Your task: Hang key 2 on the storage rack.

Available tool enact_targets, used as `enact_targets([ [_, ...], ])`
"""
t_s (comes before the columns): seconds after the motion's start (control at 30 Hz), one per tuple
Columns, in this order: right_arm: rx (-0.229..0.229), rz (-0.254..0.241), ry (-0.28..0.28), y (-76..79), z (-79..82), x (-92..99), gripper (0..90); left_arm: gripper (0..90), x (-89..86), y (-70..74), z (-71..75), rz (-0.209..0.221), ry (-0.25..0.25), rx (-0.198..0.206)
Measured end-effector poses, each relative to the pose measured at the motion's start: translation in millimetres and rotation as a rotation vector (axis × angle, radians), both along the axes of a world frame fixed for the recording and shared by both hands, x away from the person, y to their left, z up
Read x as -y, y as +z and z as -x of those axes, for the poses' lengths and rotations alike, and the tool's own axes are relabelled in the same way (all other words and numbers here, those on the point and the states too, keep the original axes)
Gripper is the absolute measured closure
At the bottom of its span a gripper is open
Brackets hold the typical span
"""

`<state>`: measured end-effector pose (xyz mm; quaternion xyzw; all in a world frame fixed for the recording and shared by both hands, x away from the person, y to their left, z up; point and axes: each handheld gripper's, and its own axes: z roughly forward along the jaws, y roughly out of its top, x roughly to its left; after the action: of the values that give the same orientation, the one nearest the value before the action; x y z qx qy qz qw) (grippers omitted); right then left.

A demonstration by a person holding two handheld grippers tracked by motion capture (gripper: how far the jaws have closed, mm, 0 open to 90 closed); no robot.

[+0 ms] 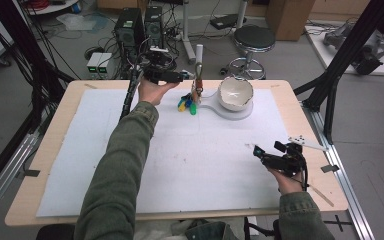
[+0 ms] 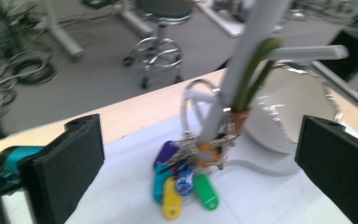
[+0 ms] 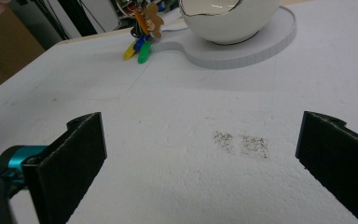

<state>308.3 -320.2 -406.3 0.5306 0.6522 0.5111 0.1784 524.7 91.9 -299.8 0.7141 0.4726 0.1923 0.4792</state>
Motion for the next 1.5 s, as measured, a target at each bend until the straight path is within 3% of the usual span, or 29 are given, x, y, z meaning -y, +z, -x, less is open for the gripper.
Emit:
enact_targets([
  [0.1,0.0,0.004,-0.004,-0.7,-0.5,0.4,0.7,1.6,-11.5,-1.4,4.6,0.014,-0.004,0.007],
  [0.27,0.0,0.015,-0.008,-1.0,-0.7,-0.1,0.7,1.6,-30.0,-3.7,15.9,-0.006,0.004,0.035],
  [0.47,-0.002,0.026,-0.014,-1.3,-0.2,0.0,0.7,1.6,-58.3,-10.0,31.2,0.02,0.024,0.044],
  [0.83,0.0,0.046,-0.023,-2.8,-0.1,-0.2,0.7,1.6,-110.5,-24.0,63.0,0.013,0.072,0.049],
  [1.03,0.001,0.055,-0.028,-2.1,0.9,-0.1,0.7,1.6,-124.6,-25.7,80.8,-0.001,0.07,0.062],
  [1.5,0.012,0.071,-0.037,-1.6,1.9,0.2,0.7,1.6,-148.7,-36.3,120.8,0.014,0.067,0.072],
])
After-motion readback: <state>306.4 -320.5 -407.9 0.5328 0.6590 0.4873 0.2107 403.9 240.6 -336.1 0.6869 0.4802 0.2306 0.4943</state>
